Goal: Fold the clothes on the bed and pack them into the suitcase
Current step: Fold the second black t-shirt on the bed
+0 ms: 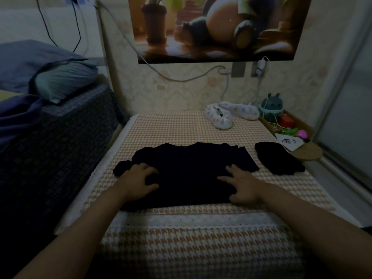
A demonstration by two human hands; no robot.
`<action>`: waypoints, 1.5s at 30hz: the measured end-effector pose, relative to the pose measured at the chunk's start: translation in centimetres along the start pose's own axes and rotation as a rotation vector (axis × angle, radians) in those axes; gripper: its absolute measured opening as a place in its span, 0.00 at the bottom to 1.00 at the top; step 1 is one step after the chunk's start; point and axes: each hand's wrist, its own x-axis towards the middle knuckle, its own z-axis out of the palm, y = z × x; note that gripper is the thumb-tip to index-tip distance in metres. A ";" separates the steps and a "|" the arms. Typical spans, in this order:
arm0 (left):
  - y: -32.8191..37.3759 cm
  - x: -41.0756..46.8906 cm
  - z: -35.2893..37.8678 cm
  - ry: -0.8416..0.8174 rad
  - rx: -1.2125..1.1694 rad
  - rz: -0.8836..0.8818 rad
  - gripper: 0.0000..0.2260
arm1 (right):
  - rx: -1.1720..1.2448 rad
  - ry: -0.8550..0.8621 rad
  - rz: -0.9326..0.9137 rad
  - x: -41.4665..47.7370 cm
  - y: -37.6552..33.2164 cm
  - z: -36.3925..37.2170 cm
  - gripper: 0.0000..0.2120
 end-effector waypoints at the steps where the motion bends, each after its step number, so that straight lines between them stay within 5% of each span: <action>1: 1.3 0.3 0.6 -0.055 -0.107 0.029 0.28 | 0.070 -0.104 -0.019 0.1 -0.4 0.5 0.44; 3: 3.1 1.3 2.0 -0.234 -0.132 -0.031 0.32 | 0.140 -0.161 -0.008 0.3 -0.6 0.8 0.43; 5: 3.8 2.5 2.6 -0.321 0.088 -0.109 0.28 | 0.219 -0.135 0.011 0.5 -0.3 0.2 0.35; 9: 6.8 5.4 1.7 -0.059 0.244 -0.101 0.21 | 0.259 0.202 0.061 1.7 1.1 -0.7 0.19; 12: 9.4 8.5 2.7 -0.010 0.147 0.079 0.20 | 0.106 0.307 0.089 2.8 2.5 -0.6 0.20; 15: 12.5 11.6 4.9 -0.129 0.124 0.176 0.24 | 0.058 0.235 0.072 4.0 3.5 -0.2 0.26; 18: 15.0 14.9 7.2 -0.242 0.163 0.154 0.27 | 0.066 0.064 0.143 5.5 5.1 0.8 0.30; 22: 16.8 19.3 7.7 -0.299 0.185 0.071 0.29 | 0.119 0.136 0.197 6.4 6.8 0.3 0.29; 25: 18.6 22.9 7.3 -0.151 0.213 0.150 0.26 | 0.223 0.306 0.247 7.4 8.3 0.0 0.24; 28: 21.1 26.5 6.9 0.042 0.001 0.356 0.20 | 0.392 0.300 0.281 8.4 9.6 -0.3 0.23; 30: 23.0 28.5 6.6 -0.032 -0.058 0.455 0.25 | 0.445 0.328 0.281 8.9 10.1 -0.7 0.23; 34: 25.7 31.2 5.8 -0.222 0.321 0.578 0.30 | 0.445 0.350 0.346 9.4 10.8 -1.1 0.24; 39: 25.1 30.7 4.6 0.000 0.449 0.612 0.10 | 0.643 0.318 0.439 9.4 11.0 -1.3 0.33; 45: 19.5 27.6 1.3 0.167 0.193 0.478 0.09 | 0.690 0.221 0.399 8.4 8.7 -3.9 0.15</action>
